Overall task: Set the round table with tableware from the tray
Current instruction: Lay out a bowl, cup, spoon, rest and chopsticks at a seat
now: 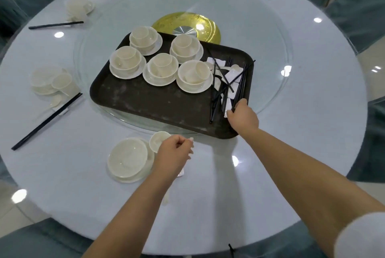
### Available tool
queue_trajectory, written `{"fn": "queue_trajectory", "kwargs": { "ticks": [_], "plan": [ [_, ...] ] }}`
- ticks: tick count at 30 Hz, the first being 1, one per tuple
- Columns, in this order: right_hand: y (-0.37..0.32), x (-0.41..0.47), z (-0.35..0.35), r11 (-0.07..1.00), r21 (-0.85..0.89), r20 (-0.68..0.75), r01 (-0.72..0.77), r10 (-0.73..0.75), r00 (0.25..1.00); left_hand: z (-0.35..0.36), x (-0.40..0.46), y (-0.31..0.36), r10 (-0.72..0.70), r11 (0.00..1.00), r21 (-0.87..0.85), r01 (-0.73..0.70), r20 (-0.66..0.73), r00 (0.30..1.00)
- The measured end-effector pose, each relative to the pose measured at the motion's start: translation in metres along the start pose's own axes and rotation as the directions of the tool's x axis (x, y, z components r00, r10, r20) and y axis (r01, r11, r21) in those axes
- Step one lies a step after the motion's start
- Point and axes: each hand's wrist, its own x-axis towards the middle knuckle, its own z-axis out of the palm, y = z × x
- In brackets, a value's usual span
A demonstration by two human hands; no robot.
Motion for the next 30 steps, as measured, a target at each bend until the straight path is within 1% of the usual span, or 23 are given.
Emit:
{"fn": "queue_trajectory", "kwargs": {
  "ticks": [3,5,10,12,15,18,21,25,28,30],
  "plan": [
    [0.0,0.008,-0.005,0.995,-0.073,0.074,-0.063,0.068,0.995,0.012,0.005,0.003,-0.018,1.0,-0.016,0.019,0.031,0.999],
    [0.002,0.013,-0.005,0.989,-0.123,0.112,-0.077,0.09,0.99,0.017,0.007,0.003,-0.03,0.999,-0.016,0.031,0.046,0.998],
    [-0.001,0.02,0.002,0.982,-0.158,0.134,-0.103,0.124,0.983,0.023,0.012,0.004,-0.061,0.998,-0.02,0.062,0.056,0.997],
    [-0.005,0.021,0.002,0.974,-0.211,0.159,-0.087,0.122,0.98,0.025,0.012,0.005,-0.077,0.997,-0.022,0.078,0.068,0.995],
    [-0.012,0.022,-0.001,0.943,-0.332,0.221,0.013,0.065,0.973,0.027,0.01,0.005,-0.082,0.996,-0.01,0.083,0.076,0.994],
    [-0.016,0.022,-0.003,0.935,-0.352,0.264,0.048,0.05,0.963,0.028,0.008,0.005,-0.089,0.996,-0.019,0.091,0.084,0.992],
    [-0.014,0.02,-0.004,0.961,-0.278,0.295,-0.004,0.089,0.951,0.025,0.006,0.004,-0.101,0.994,-0.033,0.104,0.092,0.991],
    [-0.014,0.01,-0.006,0.994,-0.034,0.284,-0.107,0.112,0.952,0.019,0.003,0.0,-0.121,0.991,-0.045,0.126,0.092,0.988],
    [-0.017,-0.003,-0.007,0.971,0.151,0.323,-0.185,0.129,0.938,0.014,0.0,-0.002,-0.161,0.985,-0.046,0.168,0.134,0.978],
    [-0.02,-0.016,-0.009,0.917,0.3,0.376,-0.262,0.139,0.916,0.011,-0.002,-0.004,-0.181,0.977,-0.078,0.197,0.174,0.968]
  ]
}}
